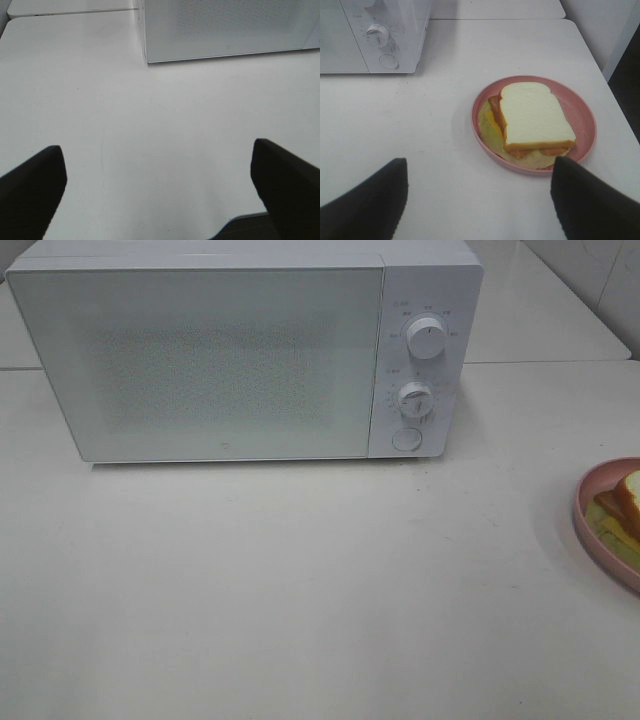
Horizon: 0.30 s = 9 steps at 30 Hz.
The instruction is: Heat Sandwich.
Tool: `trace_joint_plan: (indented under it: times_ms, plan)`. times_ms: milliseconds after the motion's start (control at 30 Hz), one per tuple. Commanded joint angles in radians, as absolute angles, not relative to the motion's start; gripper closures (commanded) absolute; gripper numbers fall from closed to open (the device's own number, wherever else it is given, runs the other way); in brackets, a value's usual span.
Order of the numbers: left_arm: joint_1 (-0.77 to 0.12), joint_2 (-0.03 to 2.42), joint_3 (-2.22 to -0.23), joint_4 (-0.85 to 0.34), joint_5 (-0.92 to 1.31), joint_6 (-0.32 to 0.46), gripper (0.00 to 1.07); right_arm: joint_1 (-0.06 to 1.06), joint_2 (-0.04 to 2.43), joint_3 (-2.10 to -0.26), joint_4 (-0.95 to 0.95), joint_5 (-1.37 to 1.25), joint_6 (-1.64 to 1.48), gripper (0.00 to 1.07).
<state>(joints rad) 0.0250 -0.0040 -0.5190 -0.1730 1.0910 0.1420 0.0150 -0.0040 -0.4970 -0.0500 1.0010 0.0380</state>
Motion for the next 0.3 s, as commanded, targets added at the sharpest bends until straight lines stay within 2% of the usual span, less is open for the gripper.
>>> trace_joint_plan:
  times_ms: [33,300]
  plan:
    - [0.028,-0.028,-0.518,-0.176,1.076,0.139,0.11,0.011,-0.032,-0.497,-0.045,0.996,0.034,0.31]
    - [0.028,-0.028,-0.518,-0.176,1.076,0.139,0.11,0.011,-0.032,-0.497,-0.045,0.996,0.034,0.31]
